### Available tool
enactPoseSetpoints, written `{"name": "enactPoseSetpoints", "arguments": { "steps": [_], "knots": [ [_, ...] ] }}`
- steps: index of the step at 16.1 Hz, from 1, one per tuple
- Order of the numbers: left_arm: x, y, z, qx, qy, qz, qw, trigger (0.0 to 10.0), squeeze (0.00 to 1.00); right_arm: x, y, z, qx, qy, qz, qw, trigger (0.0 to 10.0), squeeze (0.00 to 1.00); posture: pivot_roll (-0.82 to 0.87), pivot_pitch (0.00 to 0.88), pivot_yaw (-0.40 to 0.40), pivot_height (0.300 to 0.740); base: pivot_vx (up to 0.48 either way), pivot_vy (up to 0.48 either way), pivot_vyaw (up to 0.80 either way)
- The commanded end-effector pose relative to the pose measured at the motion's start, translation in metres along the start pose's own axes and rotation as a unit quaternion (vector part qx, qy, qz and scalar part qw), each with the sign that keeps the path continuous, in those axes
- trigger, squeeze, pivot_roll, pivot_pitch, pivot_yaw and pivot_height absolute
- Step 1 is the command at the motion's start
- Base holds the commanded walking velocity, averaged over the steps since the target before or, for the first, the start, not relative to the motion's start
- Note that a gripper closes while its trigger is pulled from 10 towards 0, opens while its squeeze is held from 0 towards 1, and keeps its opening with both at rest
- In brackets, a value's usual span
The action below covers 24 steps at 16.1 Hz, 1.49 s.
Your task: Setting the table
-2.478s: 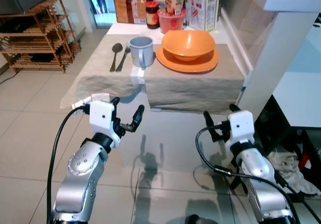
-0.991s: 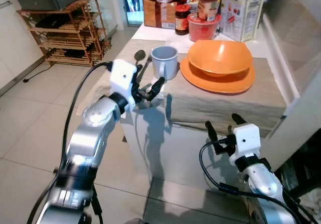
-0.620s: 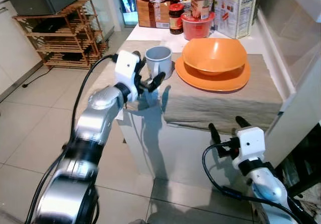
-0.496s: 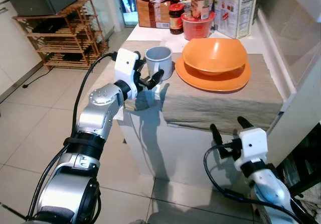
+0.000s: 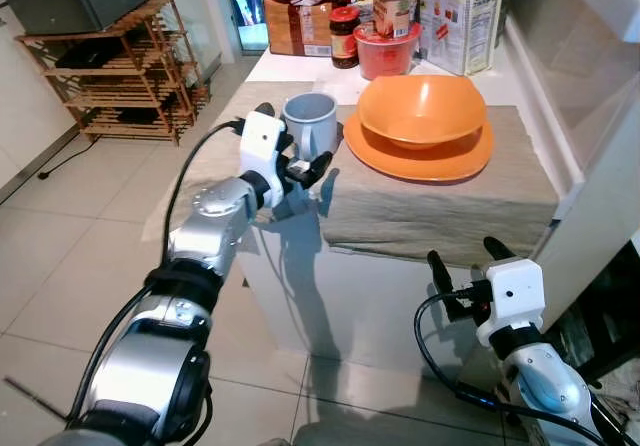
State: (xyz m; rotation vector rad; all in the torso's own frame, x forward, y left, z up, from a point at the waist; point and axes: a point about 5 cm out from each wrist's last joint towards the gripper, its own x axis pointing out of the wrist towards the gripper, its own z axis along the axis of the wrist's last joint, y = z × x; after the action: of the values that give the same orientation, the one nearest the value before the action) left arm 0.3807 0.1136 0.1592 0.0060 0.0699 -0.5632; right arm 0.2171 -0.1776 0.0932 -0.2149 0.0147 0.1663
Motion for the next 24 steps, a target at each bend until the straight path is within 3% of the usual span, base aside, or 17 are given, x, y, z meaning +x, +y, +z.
{"name": "enactPoseSetpoints", "arguments": {
  "steps": [1, 11, 12, 14, 15, 17, 18, 19, 22, 24],
  "knots": [
    [0.0019, 0.0034, 0.0069, 0.010, -0.007, 0.007, 1.000, 10.0, 0.00, -0.0006, 0.0017, 0.0043, 0.000, -0.003, 0.002, 1.000, 10.0, 0.00, -0.16, 0.003, 0.139, 0.740, 0.000, 0.000, 0.00],
    [0.0057, 0.0086, 0.0075, 0.014, -0.014, 0.023, 1.000, 10.0, 0.00, -0.0021, 0.0036, 0.0050, 0.002, 0.003, 0.007, 1.000, 10.0, 0.00, -0.16, 0.011, 0.134, 0.740, 0.000, 0.000, 0.00],
    [0.0064, 0.0088, 0.0071, 0.010, -0.013, 0.024, 1.000, 6.7, 0.00, -0.0020, 0.0036, 0.0051, 0.002, 0.004, 0.008, 1.000, 10.0, 0.00, -0.16, 0.011, 0.134, 0.740, 0.000, 0.000, 0.00],
    [0.0071, 0.0090, 0.0063, 0.008, -0.011, 0.026, 1.000, 6.8, 0.00, -0.0018, 0.0037, 0.0052, 0.001, 0.005, 0.009, 1.000, 10.0, 0.00, -0.16, 0.012, 0.133, 0.740, 0.000, 0.000, 0.00],
    [0.0076, 0.0082, 0.0053, 0.007, -0.009, 0.025, 1.000, 8.1, 0.00, -0.0017, 0.0039, 0.0054, 0.001, 0.005, 0.009, 1.000, 10.0, 0.00, -0.16, 0.012, 0.132, 0.740, 0.000, 0.000, 0.00],
    [0.0092, 0.0070, 0.0040, 0.003, -0.007, 0.026, 1.000, 8.0, 0.00, -0.0017, 0.0047, 0.0056, 0.001, 0.006, 0.011, 1.000, 10.0, 0.00, -0.16, 0.014, 0.132, 0.740, 0.000, 0.000, 0.00],
    [0.0099, 0.0059, 0.0036, 0.001, -0.006, 0.025, 1.000, 3.5, 0.00, -0.0019, 0.0049, 0.0056, 0.001, 0.006, 0.011, 1.000, 10.0, 0.00, -0.16, 0.015, 0.133, 0.740, 0.000, 0.000, 0.00],
    [0.0105, 0.0045, 0.0026, 0.000, -0.004, 0.023, 1.000, 0.0, 0.00, -0.0021, 0.0051, 0.0056, 0.001, 0.006, 0.011, 1.000, 10.0, 0.00, -0.16, 0.015, 0.133, 0.740, 0.000, 0.000, 0.00],
    [0.0107, 0.0038, 0.0003, 0.001, 0.001, 0.024, 1.000, 0.4, 0.00, -0.0026, 0.0053, 0.0053, 0.001, 0.007, 0.011, 1.000, 10.0, 0.00, -0.16, 0.018, 0.133, 0.740, 0.000, 0.000, 0.00],
    [0.0109, 0.0038, -0.0006, 0.001, 0.002, 0.024, 1.000, 0.0, 0.00, -0.0029, 0.0052, 0.0049, 0.002, 0.009, 0.012, 1.000, 10.0, 0.00, -0.16, 0.020, 0.132, 0.740, 0.000, 0.000, 0.00]
  ]
}}
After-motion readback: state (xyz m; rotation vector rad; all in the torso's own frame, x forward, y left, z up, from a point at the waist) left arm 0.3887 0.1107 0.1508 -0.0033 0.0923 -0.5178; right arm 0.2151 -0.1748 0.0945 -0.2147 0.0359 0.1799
